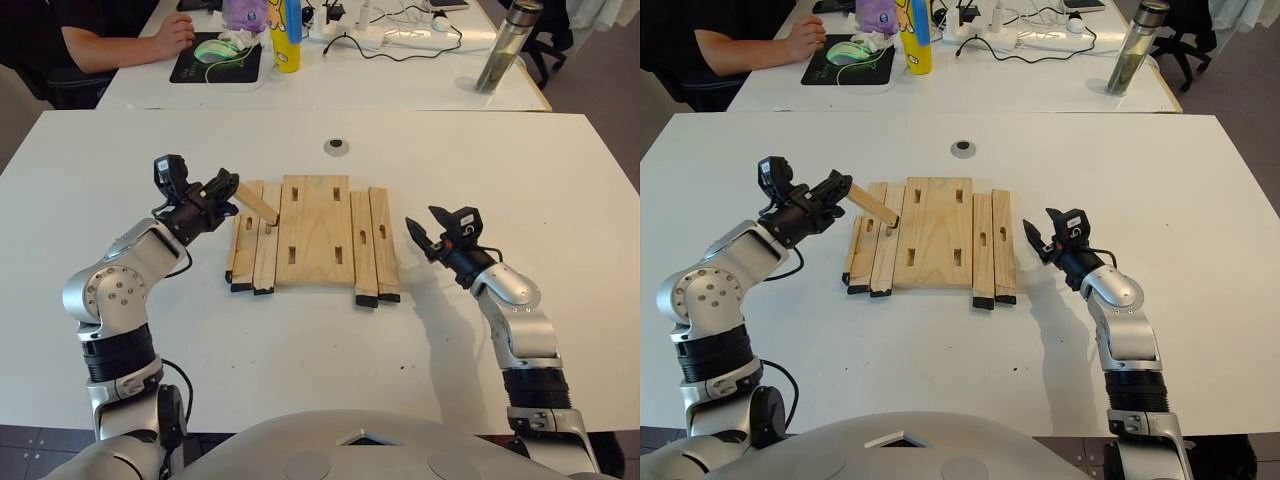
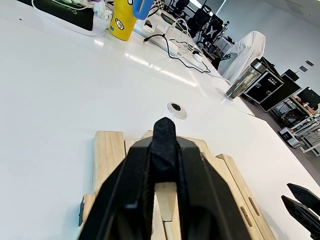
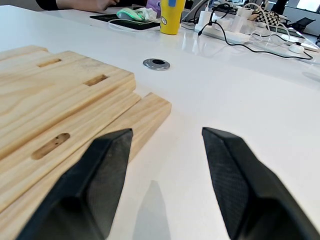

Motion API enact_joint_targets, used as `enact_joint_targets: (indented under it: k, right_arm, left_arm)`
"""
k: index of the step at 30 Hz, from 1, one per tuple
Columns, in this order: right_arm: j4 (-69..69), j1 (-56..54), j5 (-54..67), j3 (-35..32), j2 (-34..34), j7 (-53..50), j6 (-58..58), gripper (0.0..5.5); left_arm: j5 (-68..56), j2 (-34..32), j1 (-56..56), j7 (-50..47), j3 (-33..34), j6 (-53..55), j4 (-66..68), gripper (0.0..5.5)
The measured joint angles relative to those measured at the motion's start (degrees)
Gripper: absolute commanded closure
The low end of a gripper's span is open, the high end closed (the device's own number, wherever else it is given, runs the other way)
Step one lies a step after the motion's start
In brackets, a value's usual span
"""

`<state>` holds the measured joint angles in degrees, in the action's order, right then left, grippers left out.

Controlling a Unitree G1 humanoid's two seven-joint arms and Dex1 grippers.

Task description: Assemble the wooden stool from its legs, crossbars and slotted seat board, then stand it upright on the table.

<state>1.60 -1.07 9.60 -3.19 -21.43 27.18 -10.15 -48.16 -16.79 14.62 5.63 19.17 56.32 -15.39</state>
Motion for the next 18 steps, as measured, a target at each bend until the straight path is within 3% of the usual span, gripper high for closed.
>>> enact_joint_targets:
  k: [18]
  right_arm:
    - [0.32,0.69,0.02,0.07,0.51,-0.05,-0.72,2.92]
  left_arm:
    - [3.98,0.00,-1.39,-1.22,-1.17,-1.58,-0.01,5.07]
